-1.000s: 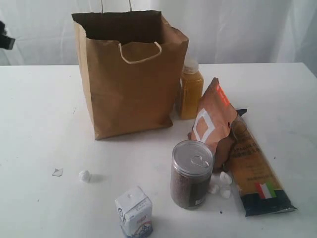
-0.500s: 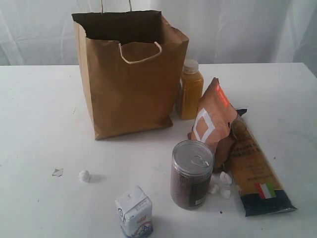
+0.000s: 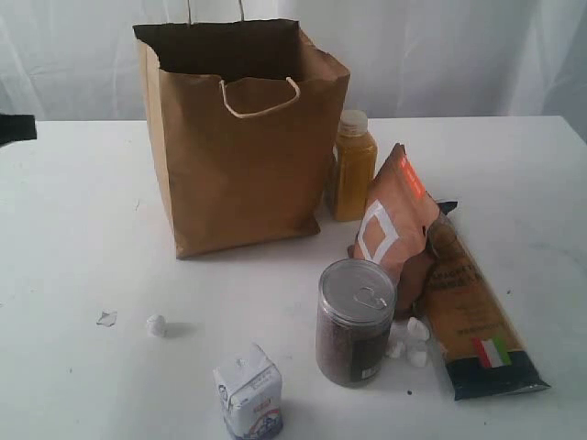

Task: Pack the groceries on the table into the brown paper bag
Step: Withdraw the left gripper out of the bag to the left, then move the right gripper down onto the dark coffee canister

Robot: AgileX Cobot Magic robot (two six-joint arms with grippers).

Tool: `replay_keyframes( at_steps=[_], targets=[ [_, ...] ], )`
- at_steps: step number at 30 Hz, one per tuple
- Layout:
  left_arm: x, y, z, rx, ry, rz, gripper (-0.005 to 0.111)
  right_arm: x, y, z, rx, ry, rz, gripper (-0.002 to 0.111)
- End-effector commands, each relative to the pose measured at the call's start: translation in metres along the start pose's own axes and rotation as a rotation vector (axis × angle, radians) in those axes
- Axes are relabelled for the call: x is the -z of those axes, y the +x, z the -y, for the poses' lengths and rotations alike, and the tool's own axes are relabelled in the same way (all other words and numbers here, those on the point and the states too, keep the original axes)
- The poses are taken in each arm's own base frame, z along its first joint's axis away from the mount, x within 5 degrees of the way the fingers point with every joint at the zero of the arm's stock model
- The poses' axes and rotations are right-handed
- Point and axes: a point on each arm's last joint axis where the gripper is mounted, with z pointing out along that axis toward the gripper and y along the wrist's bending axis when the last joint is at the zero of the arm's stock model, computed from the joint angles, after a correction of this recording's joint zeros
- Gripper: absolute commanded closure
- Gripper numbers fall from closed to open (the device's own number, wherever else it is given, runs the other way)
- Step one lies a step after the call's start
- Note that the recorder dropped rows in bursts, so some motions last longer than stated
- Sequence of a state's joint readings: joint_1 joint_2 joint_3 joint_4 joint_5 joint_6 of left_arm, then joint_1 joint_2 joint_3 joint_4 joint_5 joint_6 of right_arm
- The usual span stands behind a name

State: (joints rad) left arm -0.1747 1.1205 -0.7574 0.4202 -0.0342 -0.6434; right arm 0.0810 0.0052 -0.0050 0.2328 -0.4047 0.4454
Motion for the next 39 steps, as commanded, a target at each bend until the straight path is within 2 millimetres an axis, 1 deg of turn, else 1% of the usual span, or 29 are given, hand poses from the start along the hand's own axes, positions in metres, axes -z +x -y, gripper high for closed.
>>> replay_keyframes(
  at_steps=[1, 4, 6, 7, 9, 10, 12, 13, 14, 15, 17, 18, 19, 20, 22, 25, 28, 30, 31, 32, 35, 38, 39],
  targets=[
    [0.036, 0.006, -0.003, -0.006, 0.013, 0.088, 0.107, 0.001, -0.027, -0.013, -0.047, -0.088, 0.228, 0.101],
    [0.063, 0.005, -0.003, -0.001, 0.039, 0.196, 0.107, -0.011, -0.062, -0.037, -0.088, -0.135, 0.346, 0.101],
    [0.086, 0.001, -0.003, 0.014, 0.068, 0.299, 0.107, -0.026, -0.085, -0.057, -0.027, -0.166, 0.401, 0.101],
    [0.097, -0.001, -0.003, 0.022, 0.080, 0.348, 0.107, -0.036, -0.092, -0.065, 0.019, -0.172, 0.401, 0.101],
    [0.118, -0.006, -0.002, 0.023, 0.104, 0.446, 0.107, -0.059, -0.107, -0.085, 0.181, -0.193, 0.397, 0.101],
    [0.127, -0.007, -0.002, 0.019, 0.112, 0.489, 0.107, -0.072, -0.109, -0.093, 0.295, -0.199, 0.378, 0.101],
    [0.140, -0.008, -0.003, 0.018, 0.119, 0.536, 0.107, -0.096, -0.105, -0.099, 0.491, -0.180, 0.291, 0.101],
    [0.144, -0.007, -0.003, 0.020, 0.117, 0.546, 0.107, -0.110, -0.098, -0.097, 0.575, -0.157, 0.212, 0.101],
    [0.148, -0.006, -0.004, 0.021, 0.114, 0.549, 0.107, -0.120, -0.091, -0.093, 0.616, -0.132, 0.140, 0.101],
    [0.151, -0.004, -0.005, 0.023, 0.107, 0.547, 0.107, -0.132, -0.079, -0.085, 0.652, -0.094, 0.032, 0.101],
    [0.157, -0.001, -0.007, 0.028, 0.090, 0.532, 0.107, -0.149, -0.047, -0.063, 0.732, -0.016, -0.225, 0.101],
    [0.160, 0.002, -0.009, 0.032, 0.077, 0.520, 0.107, -0.154, -0.030, -0.050, 0.798, 0.017, -0.377, 0.101],
    [0.165, 0.005, -0.011, 0.036, 0.067, 0.514, 0.107, -0.158, -0.011, -0.036, 0.869, 0.038, -0.538, 0.101],
    [0.170, 0.009, -0.013, 0.041, 0.052, 0.500, 0.107, -0.160, 0.004, -0.025, 0.907, 0.051, -0.663, 0.101],
    [0.182, 0.018, -0.018, 0.050, 0.018, 0.476, 0.107, -0.160, 0.035, 0.000, 0.922, 0.089, -0.939, 0.101],
    [0.199, 0.039, -0.027, 0.062, -0.054, 0.398, 0.107, -0.152, 0.062, 0.020, 0.883, 0.138, -1.207, 0.101],
    [0.208, 0.065, -0.035, 0.028, -0.115, 0.318, 0.107, -0.143, 0.069, 0.020, 0.826, 0.148, -1.317, 0.101],
    [0.207, 0.080, -0.037, 0.035, -0.112, 0.318, 0.107, -0.136, 0.071, 0.014, 0.808, 0.106, -1.383, 0.101],
    [0.203, 0.086, -0.036, 0.043, -0.095, 0.326, 0.107, -0.132, 0.074, 0.009, 0.807, 0.050, -1.418, 0.101],
    [0.199, 0.090, -0.035, 0.054, -0.070, 0.333, 0.107, -0.129, 0.077, 0.003, 0.802, -0.013, -1.447, 0.101],
    [0.175, 0.106, -0.030, 0.087, 0.005, 0.336, 0.107, -0.121, 0.088, -0.020, 0.755, -0.281, -1.490, 0.101],
    [0.146, 0.132, -0.031, 0.065, 0.008, 0.278, 0.107, -0.113, 0.101, -0.042, 0.686, -0.536, -1.489, 0.101],
    [0.139, 0.140, -0.032, 0.057, 0.003, 0.252, 0.107, -0.111, 0.105, -0.046, 0.670, -0.579, -1.484, 0.101]
  ],
)
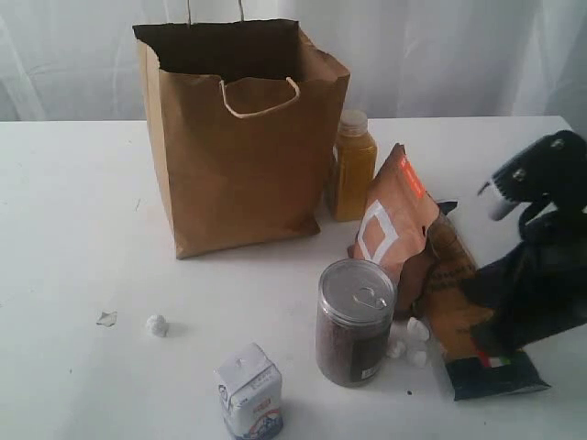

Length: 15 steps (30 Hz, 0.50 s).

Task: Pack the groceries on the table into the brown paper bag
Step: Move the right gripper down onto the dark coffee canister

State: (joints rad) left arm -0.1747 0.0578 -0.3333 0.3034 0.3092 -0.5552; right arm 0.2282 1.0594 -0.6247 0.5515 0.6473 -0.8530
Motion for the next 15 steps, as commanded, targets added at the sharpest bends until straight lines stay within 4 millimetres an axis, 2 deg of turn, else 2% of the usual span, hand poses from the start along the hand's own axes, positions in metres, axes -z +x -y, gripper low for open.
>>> replay_keyframes(
  at_steps=[1, 4, 6, 8, 12, 13, 15],
  targets=[
    [-0.021, 0.044, -0.005, -0.024, 0.002, -0.086, 0.107, -0.008, -0.008, -0.029, 0.164, -0.200, 0.091, 0.101],
    [-0.027, 0.071, -0.009, -0.010, -0.012, -0.162, 0.107, -0.014, -0.005, -0.035, 0.216, -0.204, 0.095, 0.101],
    [-0.029, 0.078, -0.011, -0.039, -0.023, -0.175, 0.107, -0.016, -0.006, -0.037, 0.228, -0.192, 0.104, 0.101],
    [-0.030, 0.082, -0.015, -0.098, -0.046, -0.191, 0.107, -0.016, -0.007, -0.039, 0.278, -0.192, 0.113, 0.095],
    [-0.027, 0.092, -0.023, -0.174, -0.124, -0.287, 0.107, -0.016, -0.009, -0.043, 0.392, -0.194, 0.139, 0.071],
    [-0.027, 0.092, -0.024, -0.164, -0.132, -0.292, 0.107, -0.016, -0.010, -0.043, 0.405, -0.187, 0.146, 0.059],
    [-0.028, 0.091, -0.023, -0.150, -0.127, -0.277, 0.107, -0.017, -0.011, -0.041, 0.408, -0.164, 0.156, 0.044]
  ],
)
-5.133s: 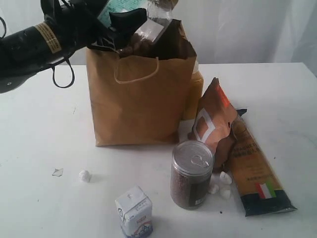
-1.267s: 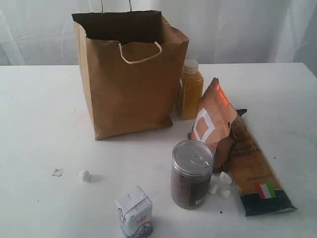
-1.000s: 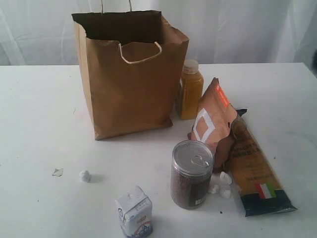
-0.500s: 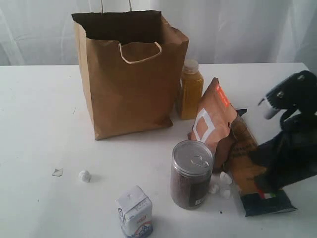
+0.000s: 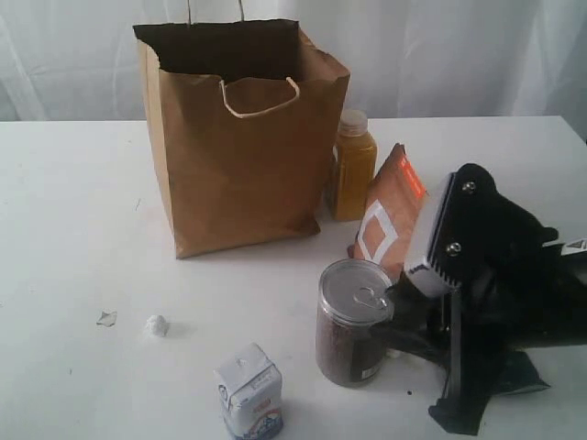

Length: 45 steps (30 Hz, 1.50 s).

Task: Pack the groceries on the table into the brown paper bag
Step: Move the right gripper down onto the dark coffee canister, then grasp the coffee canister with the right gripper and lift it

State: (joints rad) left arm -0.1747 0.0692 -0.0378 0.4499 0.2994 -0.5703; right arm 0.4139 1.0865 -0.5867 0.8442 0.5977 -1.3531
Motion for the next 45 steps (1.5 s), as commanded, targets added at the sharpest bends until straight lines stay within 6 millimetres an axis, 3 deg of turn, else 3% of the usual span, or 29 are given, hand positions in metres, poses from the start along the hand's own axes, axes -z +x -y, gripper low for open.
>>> replay_keyframes(
  at_steps=[1, 4, 13, 17, 23, 29, 45],
  targets=[
    [-0.001, 0.002, -0.002, 0.013, -0.019, -0.007, 0.107, -0.001, -0.001, 0.004, 0.041, 0.053, 0.017, 0.035],
    [-0.001, 0.002, -0.002, 0.013, -0.019, -0.007, 0.107, -0.005, -0.001, 0.011, 0.034, 0.106, 0.015, 0.023],
    [-0.001, 0.001, -0.001, 0.015, -0.017, -0.004, 0.107, -0.039, 0.000, 0.014, -0.189, 0.057, 0.021, 0.022],
    [-0.001, 0.001, -0.001, 0.033, -0.014, 0.001, 0.107, -0.050, 0.007, 0.019, -0.206, 0.086, -0.020, 0.022],
    [-0.001, -0.001, 0.000, 0.040, -0.004, 0.017, 0.107, -0.052, 0.008, 0.026, -0.208, 0.147, -0.024, 0.022],
    [-0.001, -0.001, 0.000, 0.040, -0.004, 0.017, 0.107, -0.049, -0.010, 0.032, -0.184, 0.161, 0.027, 0.022],
    [-0.001, 0.000, 0.000, 0.039, -0.005, 0.016, 0.107, -0.060, -0.003, 0.033, -0.199, 0.142, -0.015, 0.022]
  ],
)
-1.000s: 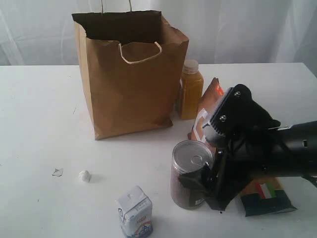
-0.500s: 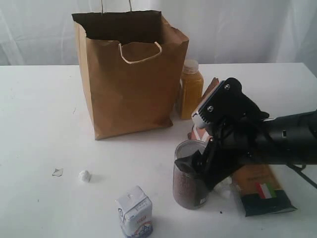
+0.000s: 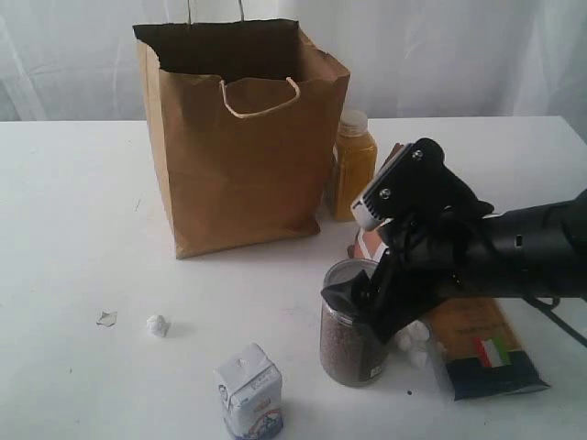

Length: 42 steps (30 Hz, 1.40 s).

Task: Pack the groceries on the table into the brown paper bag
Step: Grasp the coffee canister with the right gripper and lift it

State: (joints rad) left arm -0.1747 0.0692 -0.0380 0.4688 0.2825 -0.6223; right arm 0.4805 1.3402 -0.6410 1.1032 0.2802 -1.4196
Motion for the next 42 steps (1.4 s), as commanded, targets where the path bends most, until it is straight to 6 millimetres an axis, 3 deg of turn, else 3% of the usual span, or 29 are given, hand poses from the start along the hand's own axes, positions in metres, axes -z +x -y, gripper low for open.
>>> replay_keyframes(
  at_steps=[1, 19, 23, 35, 42],
  targets=[
    [-0.001, 0.002, 0.000, 0.003, -0.006, -0.006, 0.107, -0.007, 0.004, 0.000, -0.005, -0.015, -0.026, 0.022],
    [-0.001, 0.002, -0.001, 0.005, -0.010, -0.015, 0.107, -0.027, 0.017, -0.002, -0.029, -0.069, -0.112, 0.022],
    [-0.001, 0.003, 0.000, 0.018, -0.004, -0.018, 0.107, -0.029, 0.019, -0.003, -0.032, -0.090, -0.122, 0.026],
    [-0.001, 0.002, 0.000, 0.023, 0.000, -0.015, 0.107, -0.029, 0.019, -0.004, -0.041, -0.095, -0.123, 0.072],
    [-0.001, 0.002, 0.000, 0.023, 0.002, -0.012, 0.107, -0.017, -0.005, -0.002, -0.016, -0.108, -0.040, 0.093]
  ],
)
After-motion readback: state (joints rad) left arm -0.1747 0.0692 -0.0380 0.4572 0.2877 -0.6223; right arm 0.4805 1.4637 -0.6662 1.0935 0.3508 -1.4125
